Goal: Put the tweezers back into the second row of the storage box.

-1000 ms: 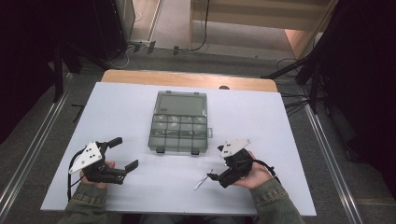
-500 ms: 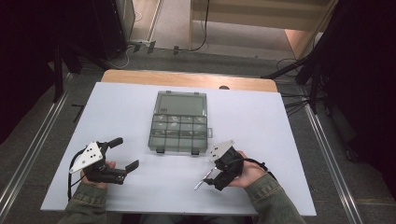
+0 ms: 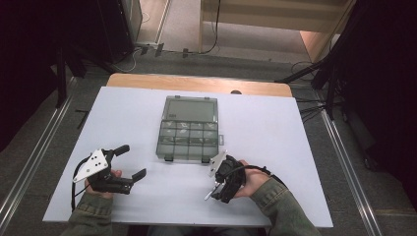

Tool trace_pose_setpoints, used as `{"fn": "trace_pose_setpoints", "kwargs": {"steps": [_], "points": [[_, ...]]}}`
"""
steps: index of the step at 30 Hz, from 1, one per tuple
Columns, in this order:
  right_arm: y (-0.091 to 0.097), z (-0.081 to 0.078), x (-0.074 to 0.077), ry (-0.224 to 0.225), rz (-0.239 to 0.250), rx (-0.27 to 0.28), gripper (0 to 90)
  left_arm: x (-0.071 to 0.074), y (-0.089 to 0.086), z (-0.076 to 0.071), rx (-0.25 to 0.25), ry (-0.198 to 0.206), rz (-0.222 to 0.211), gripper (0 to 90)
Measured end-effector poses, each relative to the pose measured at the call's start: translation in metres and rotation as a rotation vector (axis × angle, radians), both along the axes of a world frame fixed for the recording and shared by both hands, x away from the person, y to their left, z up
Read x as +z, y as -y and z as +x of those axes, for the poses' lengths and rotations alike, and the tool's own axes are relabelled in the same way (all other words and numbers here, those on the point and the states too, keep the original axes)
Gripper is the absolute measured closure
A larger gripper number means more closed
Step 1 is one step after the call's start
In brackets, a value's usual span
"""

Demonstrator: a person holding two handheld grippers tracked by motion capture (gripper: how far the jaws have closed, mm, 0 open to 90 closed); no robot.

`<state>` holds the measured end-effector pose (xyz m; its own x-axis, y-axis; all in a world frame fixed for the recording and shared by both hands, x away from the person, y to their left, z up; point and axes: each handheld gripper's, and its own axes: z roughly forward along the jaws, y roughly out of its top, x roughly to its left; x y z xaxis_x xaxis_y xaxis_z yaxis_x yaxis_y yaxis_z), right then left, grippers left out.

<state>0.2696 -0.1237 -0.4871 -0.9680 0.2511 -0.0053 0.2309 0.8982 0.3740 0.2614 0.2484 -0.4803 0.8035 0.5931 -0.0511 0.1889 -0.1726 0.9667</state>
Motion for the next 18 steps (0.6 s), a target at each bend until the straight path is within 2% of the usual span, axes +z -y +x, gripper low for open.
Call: {"fn": "trace_pose_setpoints", "kwargs": {"steps": [3, 9, 13, 17, 18], "points": [[-0.0034, 0.0018, -0.0017, 0.012, -0.027, 0.028, 15.6, -0.0004, 0.0003, 0.0003, -0.001, -0.003, 0.001, 0.0], [-0.0034, 0.0052, -0.0025, 0.005, -0.029, 0.05, 20.1, -0.0004, 0.0003, 0.0005, 0.001, -0.002, -0.001, 0.0], [-0.004, 0.0049, 0.0006, 0.004, -0.033, 0.08, 29.1, -0.0006, 0.0006, 0.0007, 0.0, -0.003, -0.003, 0.0], [-0.0081, 0.0017, 0.0014, 0.002, -0.055, 0.127, 45.6, -0.0005, 0.0005, 0.0006, -0.001, -0.002, -0.002, 0.0], [-0.0081, 0.0017, 0.0014, 0.002, -0.055, 0.127, 45.6, -0.0005, 0.0005, 0.0006, -0.001, -0.003, -0.002, 0.0]]}}
